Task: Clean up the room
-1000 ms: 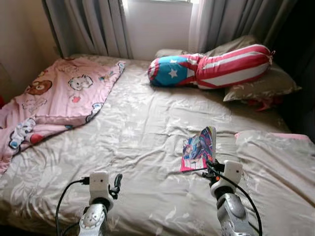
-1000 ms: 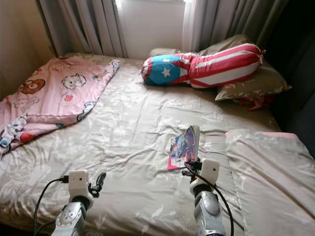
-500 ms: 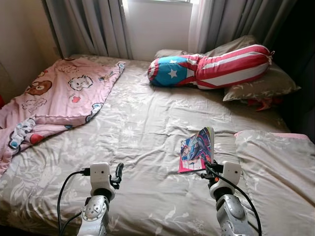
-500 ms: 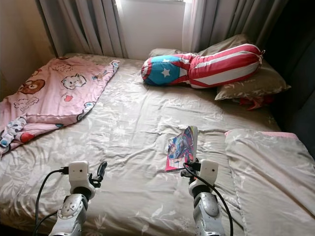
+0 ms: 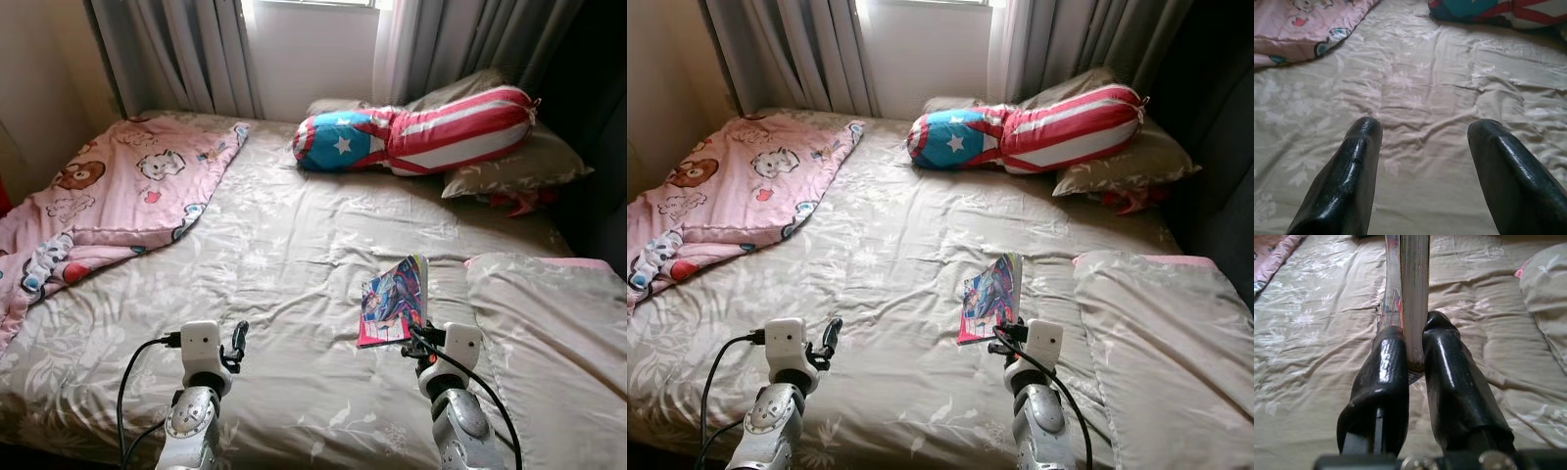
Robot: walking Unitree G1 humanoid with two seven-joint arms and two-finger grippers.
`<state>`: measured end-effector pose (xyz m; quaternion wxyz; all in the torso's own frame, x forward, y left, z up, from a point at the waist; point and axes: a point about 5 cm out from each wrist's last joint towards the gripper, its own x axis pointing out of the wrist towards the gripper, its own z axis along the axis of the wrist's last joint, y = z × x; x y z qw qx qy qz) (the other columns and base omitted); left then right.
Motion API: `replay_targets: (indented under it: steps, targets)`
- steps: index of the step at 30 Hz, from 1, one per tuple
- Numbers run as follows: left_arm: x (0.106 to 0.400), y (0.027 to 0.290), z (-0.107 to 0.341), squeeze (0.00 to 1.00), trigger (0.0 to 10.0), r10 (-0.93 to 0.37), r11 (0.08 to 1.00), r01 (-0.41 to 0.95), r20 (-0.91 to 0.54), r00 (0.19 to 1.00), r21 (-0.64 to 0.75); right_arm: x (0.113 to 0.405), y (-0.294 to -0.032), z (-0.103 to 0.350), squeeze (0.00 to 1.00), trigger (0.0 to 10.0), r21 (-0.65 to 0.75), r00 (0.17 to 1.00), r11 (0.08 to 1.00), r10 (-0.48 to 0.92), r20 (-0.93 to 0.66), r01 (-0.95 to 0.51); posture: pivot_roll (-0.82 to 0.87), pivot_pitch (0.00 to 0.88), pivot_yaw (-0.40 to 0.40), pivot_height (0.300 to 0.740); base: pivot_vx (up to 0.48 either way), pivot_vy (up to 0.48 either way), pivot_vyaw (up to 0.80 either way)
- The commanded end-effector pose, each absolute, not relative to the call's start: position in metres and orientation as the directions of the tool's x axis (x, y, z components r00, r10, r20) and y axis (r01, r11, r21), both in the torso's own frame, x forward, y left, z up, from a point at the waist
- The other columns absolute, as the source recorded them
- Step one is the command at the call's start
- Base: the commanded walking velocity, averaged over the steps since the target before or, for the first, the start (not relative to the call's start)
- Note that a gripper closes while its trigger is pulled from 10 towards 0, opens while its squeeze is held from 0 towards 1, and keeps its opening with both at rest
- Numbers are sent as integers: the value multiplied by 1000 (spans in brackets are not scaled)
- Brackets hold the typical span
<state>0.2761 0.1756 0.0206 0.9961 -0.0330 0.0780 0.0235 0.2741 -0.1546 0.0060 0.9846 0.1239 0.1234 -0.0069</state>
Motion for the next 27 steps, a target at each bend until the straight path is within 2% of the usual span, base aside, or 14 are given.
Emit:
replay_targets:
  steps: [1,8,11,27]
  targets:
    - [276,177,22,0,10000,39,997,-48,-155,987,-56,280,-156,15,0,10000,238,982,970,6,-191,40,-33,5,-50,670,0,0,0]
    - [276,178,22,0,10000,39,997,-49,-155,987,-59,280,-154,14,0,10000,235,978,971,13,-207,36,-34,6,-50,670,0,0,0]
    - [277,178,23,0,10000,37,997,-47,-154,987,-63,280,-153,15,0,10000,238,981,971,18,-192,28,-32,9,-51,650,0,0,0]
    - [278,177,23,0,10000,25,997,-37,-156,987,-71,280,-154,17,0,10000,252,985,967,4,-171,40,-30,12,-51,650,0,0,0]
